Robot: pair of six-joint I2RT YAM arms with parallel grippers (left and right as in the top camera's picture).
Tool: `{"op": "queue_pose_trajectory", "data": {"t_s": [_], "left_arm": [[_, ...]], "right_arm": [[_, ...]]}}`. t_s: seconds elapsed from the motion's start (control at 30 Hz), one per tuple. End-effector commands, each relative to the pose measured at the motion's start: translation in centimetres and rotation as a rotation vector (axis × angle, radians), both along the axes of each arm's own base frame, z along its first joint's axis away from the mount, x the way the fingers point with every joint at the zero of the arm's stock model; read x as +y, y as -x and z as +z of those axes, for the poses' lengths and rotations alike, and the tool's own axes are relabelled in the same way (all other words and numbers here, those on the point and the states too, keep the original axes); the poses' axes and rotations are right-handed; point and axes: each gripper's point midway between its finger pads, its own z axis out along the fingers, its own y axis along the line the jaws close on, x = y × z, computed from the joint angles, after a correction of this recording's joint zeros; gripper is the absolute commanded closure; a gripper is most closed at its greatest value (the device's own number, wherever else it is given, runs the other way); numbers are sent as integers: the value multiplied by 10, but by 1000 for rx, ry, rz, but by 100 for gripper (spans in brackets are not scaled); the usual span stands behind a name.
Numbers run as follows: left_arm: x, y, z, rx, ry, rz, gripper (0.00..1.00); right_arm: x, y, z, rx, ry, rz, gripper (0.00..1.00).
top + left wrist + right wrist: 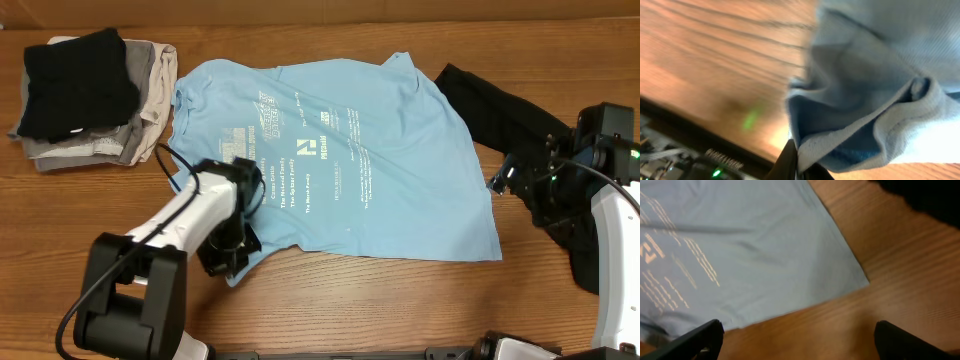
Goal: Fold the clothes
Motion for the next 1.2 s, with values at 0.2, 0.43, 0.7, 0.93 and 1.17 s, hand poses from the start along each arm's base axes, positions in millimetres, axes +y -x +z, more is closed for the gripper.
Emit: {"op": "queue_pose_trajectory", "data": {"t_s": [0.2,0.43,0.7,0.93,1.17], "left_arm": [[13,11,45,-16,-10,-20,96],[16,23,61,-30,-7,-20,96],[14,14,59,-69,-1,-19,96],[10,-4,52,-152,1,25,96],[10,-13,48,-195,-4,31,96]], "right_arm": [[12,40,-11,171,-48,9,0],[24,56,-49,249,-113,-41,4],[38,40,-78,235,-139,-190,12],[37,49,-115,286,-35,-405,14],[14,64,-132,314,97,-562,32]]}}
